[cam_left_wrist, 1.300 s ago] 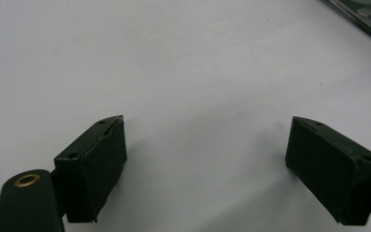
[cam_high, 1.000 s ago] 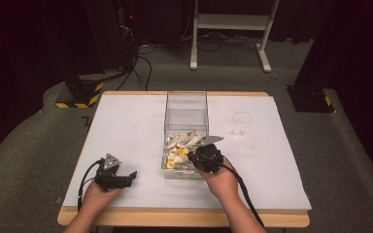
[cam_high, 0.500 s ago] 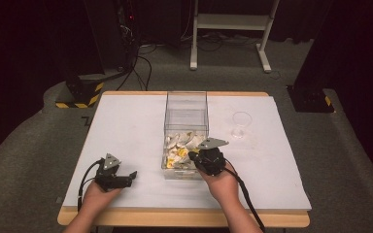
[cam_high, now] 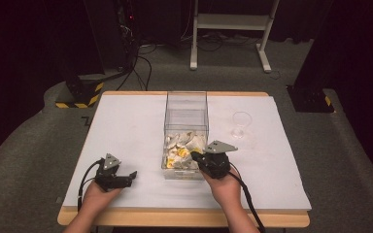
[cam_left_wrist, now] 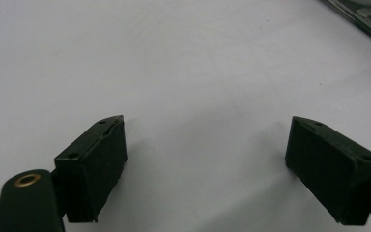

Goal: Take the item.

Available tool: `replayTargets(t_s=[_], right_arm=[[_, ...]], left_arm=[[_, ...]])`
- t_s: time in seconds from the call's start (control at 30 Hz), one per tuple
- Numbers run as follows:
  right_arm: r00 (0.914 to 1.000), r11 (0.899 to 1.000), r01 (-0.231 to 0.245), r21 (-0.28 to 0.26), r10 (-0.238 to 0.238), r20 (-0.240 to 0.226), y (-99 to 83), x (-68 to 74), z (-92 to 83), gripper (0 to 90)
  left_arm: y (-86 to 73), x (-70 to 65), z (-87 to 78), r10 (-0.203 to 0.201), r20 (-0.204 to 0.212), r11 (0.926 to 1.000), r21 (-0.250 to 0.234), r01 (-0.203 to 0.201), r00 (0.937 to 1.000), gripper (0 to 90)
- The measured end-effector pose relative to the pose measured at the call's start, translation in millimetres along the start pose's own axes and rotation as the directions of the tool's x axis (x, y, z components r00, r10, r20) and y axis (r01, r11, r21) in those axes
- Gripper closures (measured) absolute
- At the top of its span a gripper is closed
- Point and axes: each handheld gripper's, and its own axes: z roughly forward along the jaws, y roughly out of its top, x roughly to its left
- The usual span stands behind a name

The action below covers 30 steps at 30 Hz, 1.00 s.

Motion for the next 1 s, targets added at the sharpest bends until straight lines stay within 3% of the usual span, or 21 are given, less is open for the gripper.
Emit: replayTargets(t_s=[0.17,0.63,1.0], right_arm=[[0.9997,0.998,-0.024,-0.061,0.024,0.007,-2.7,-2.9,-9.8,89.0],[0.9991,0.991,-0.042,-0.129,0.041,-0.006,-5.3,-1.7,-11.9,89.1],[0.9988,0.98,-0.041,-0.196,0.045,0.019,-0.9,-3.0,-24.4,89.1]], left_arm=[[0.0,-0.2,0.2,-0.003,0.0,1.0,-0.002,0.003,1.0,15.3],[0.0,-0.1,0.2,-0.004,0.001,1.0,-0.002,0.004,1.0,15.3],[0.0,-0.1,0.2,-0.004,0.001,1.0,-0.002,0.004,1.0,15.3]])
